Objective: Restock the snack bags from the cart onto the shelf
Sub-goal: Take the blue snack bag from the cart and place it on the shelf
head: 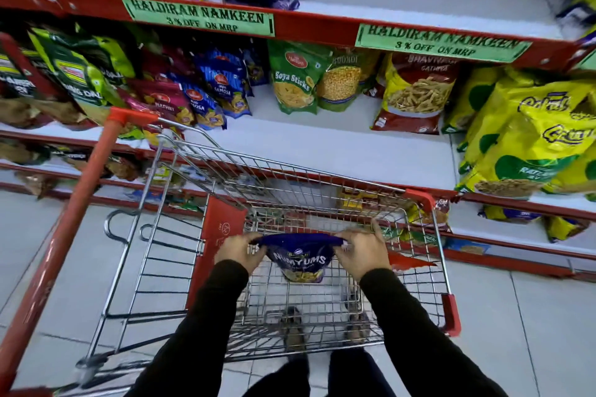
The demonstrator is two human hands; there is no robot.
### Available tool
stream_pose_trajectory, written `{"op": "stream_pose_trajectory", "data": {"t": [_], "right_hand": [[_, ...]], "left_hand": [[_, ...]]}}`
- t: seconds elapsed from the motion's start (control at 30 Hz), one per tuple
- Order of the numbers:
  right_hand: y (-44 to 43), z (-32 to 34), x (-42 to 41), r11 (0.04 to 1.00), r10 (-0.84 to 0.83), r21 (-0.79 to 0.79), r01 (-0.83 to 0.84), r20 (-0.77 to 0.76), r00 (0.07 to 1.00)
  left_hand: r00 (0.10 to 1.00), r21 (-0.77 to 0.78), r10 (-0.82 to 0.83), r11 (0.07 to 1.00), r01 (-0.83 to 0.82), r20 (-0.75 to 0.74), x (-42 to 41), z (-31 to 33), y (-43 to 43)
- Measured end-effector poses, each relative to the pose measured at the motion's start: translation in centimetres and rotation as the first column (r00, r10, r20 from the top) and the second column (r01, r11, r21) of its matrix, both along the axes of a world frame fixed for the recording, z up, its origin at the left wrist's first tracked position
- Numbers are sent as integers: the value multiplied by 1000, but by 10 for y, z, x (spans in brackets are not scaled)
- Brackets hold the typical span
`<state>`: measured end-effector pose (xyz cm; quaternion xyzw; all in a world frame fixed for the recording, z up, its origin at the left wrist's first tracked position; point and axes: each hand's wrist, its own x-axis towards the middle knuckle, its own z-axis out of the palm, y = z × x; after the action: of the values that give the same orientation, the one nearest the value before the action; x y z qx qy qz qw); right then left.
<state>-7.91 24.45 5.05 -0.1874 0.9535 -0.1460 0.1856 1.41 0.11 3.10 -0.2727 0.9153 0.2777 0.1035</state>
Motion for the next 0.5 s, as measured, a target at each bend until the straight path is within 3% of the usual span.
{"op": "stream_pose_trajectory", "data": {"t": [0.1, 0.23, 0.33, 0.5], "right_hand": [[8, 28, -3, 966, -143, -210, 149, 43, 989], [17, 73, -8, 846, -255, -470, 252, 57, 965], [20, 112, -17, 676, -293, -675, 295, 121, 948], [24, 167, -41, 453, -363, -860, 236, 64, 930]], "left_hand": [[968, 204, 145, 974, -103, -204, -1, 25, 6], [878, 388, 299, 910, -145, -374, -12, 68, 21], [805, 528, 397, 840, -125, -440, -29, 98, 29], [709, 624, 425, 781, 27, -563, -67, 159, 40]]}}
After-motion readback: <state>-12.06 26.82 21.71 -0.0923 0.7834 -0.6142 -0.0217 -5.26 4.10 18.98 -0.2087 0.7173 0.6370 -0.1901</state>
